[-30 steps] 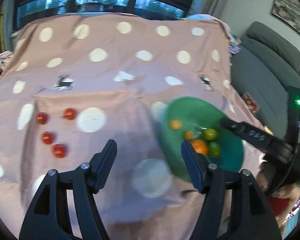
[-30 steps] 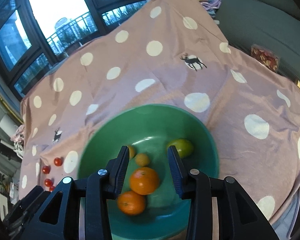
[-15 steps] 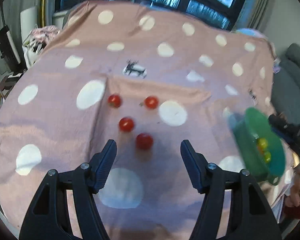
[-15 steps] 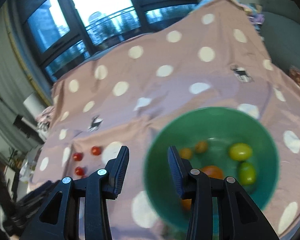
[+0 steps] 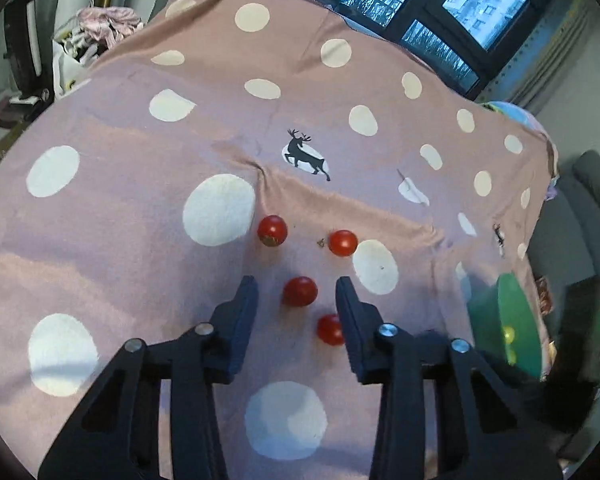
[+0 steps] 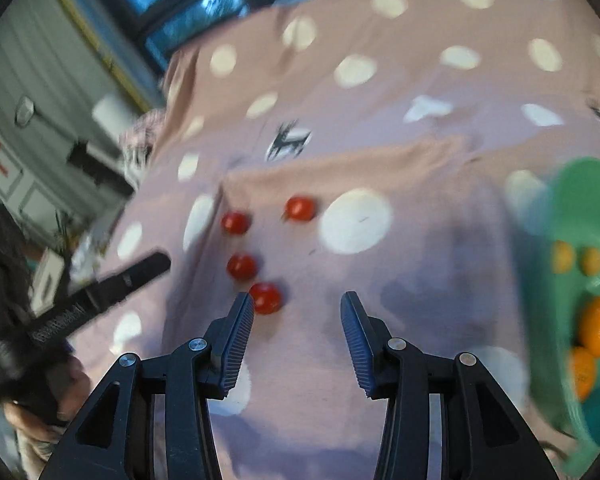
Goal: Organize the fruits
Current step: 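Move the right tool to a cherry tomato and grasp it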
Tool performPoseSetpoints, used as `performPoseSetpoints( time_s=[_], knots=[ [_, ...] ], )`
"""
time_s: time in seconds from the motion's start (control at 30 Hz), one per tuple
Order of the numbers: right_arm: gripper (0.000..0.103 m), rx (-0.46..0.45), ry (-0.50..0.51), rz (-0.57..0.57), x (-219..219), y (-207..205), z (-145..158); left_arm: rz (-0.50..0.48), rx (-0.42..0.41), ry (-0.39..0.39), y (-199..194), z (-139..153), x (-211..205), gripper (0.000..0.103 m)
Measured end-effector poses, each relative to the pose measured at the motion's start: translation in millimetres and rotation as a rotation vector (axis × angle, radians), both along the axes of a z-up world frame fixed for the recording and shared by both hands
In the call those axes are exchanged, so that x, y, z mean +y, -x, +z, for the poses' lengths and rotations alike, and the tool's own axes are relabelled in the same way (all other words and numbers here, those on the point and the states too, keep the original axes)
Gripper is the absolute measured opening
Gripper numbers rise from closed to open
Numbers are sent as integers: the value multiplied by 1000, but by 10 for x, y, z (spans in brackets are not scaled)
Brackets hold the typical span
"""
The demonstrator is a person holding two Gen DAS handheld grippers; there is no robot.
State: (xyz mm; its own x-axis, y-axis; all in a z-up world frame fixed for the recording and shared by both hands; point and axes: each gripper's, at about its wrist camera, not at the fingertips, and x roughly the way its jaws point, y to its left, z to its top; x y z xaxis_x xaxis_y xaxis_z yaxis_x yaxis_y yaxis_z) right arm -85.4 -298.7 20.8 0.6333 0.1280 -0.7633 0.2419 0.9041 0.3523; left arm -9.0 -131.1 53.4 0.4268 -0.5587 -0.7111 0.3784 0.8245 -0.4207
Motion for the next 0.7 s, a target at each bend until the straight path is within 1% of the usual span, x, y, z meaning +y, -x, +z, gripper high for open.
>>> performPoseSetpoints(
  time_s=[0.07,0.13,0.23,0.3,0.33,0.37,0.43,0.5,0.57,0.6,0.63,0.7],
  knots=[
    [46,38,17,43,132,-160,-105,-6,11,2,-16,-9,-19,39],
    [46,61,57,64,232,-286,-184,-10,13,-9,-46,-29,-33,39],
    [46,71,109,87,330,-418,-289,-7,23,-23,-72,-55,-48,39],
    [46,79,146,82,364,-457,-354,-12,33,-26,-100,-61,-56,39],
    [45,79,167,80,374,-458,-379,-15,35,-29,-110,-56,-69,39],
    [43,76,174,78,367,-450,-387,-19,33,-36,-124,-35,-99,39],
    [31,69,167,78,357,-443,-381,-21,24,-64,-150,8,-159,39],
    [30,66,158,84,335,-415,-367,-42,-4,-92,-162,70,-258,39],
    [30,56,159,73,295,-363,-326,-51,-11,-83,-171,68,-295,39],
    [30,50,152,68,270,-331,-303,-54,-2,-78,-179,29,-315,39],
    [30,43,140,61,239,-298,-281,-58,9,-89,-191,-37,-349,39],
    [30,30,117,42,164,-226,-232,-58,23,-138,-209,-160,-417,39]
  ],
)
